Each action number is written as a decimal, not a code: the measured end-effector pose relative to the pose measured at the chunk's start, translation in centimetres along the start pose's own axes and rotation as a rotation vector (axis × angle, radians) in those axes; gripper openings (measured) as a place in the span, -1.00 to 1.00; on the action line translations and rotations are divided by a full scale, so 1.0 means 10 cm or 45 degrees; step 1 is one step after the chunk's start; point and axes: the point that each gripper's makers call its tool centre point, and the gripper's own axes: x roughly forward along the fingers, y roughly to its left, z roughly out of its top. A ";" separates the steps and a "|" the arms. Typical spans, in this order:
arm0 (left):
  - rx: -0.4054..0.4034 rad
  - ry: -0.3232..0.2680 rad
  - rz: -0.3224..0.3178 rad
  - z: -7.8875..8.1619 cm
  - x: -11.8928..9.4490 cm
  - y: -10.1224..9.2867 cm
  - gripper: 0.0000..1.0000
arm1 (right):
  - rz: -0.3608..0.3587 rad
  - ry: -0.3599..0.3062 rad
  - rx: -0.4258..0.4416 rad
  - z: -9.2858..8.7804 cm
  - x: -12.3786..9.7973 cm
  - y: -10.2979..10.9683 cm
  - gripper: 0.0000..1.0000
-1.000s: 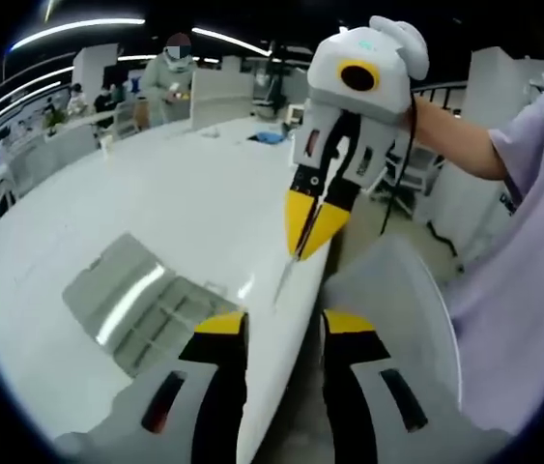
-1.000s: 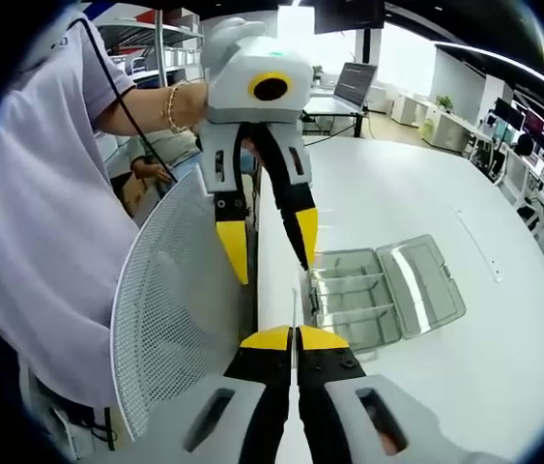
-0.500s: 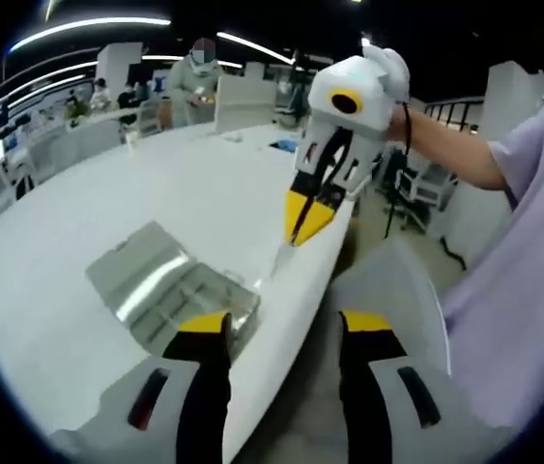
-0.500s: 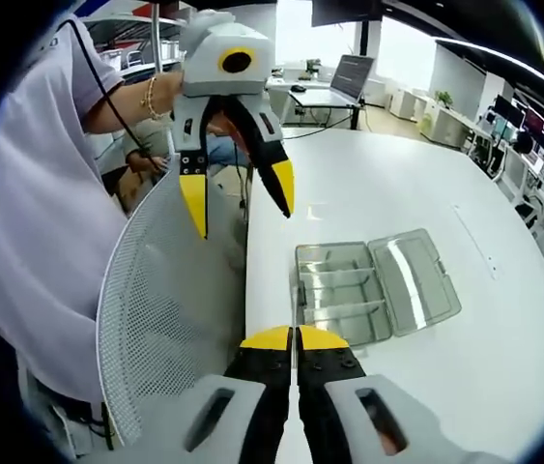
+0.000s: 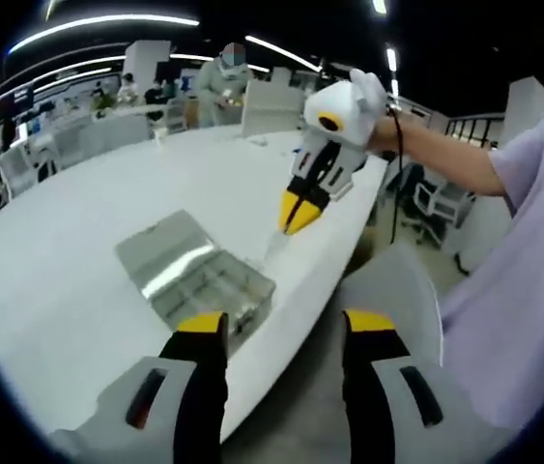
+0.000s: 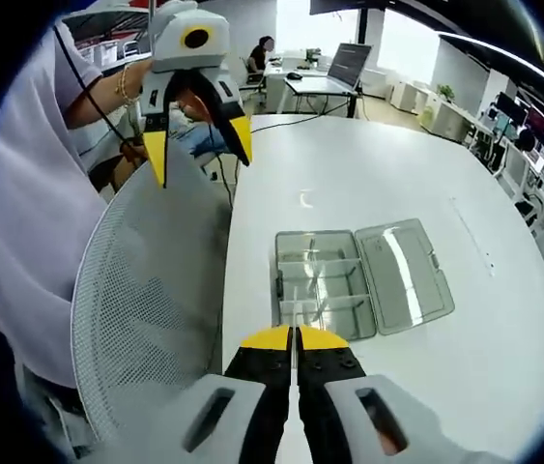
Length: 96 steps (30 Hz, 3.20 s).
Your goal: Insert the divider into the dual guide fixture by aligning both edges with the guide slots and pushing it downward to the bottom, including one-sided entry, uneven engagement, binding, and posture correction.
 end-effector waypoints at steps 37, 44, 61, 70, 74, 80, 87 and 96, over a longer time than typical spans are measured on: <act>-0.124 -0.041 0.123 -0.16 -0.28 0.20 -0.10 | 0.059 0.132 -0.089 -0.08 0.49 -0.35 -1.00; -0.140 -0.034 0.133 -0.19 -0.29 0.23 -0.10 | 0.076 0.145 -0.095 -0.09 0.56 -0.36 -1.00; -0.167 -0.034 0.146 -0.23 -0.29 0.27 -0.10 | 0.086 0.163 -0.094 -0.11 0.59 -0.38 -1.00; -0.177 -0.039 0.153 -0.23 -0.31 0.29 -0.11 | 0.088 0.193 -0.089 -0.15 0.65 -0.39 -1.00; -0.181 -0.039 0.155 -0.24 -0.31 0.30 -0.11 | 0.092 0.197 -0.076 -0.17 0.67 -0.39 -1.00; -0.188 -0.044 0.158 -0.24 -0.31 0.32 -0.11 | 0.100 0.196 -0.058 -0.20 0.70 -0.39 -1.00; -0.192 -0.042 0.160 -0.24 -0.30 0.34 -0.11 | 0.110 0.195 -0.040 -0.24 0.74 -0.39 -1.00; -0.204 -0.044 0.165 -0.23 -0.30 0.36 -0.11 | 0.115 0.204 -0.040 -0.29 0.78 -0.39 -1.00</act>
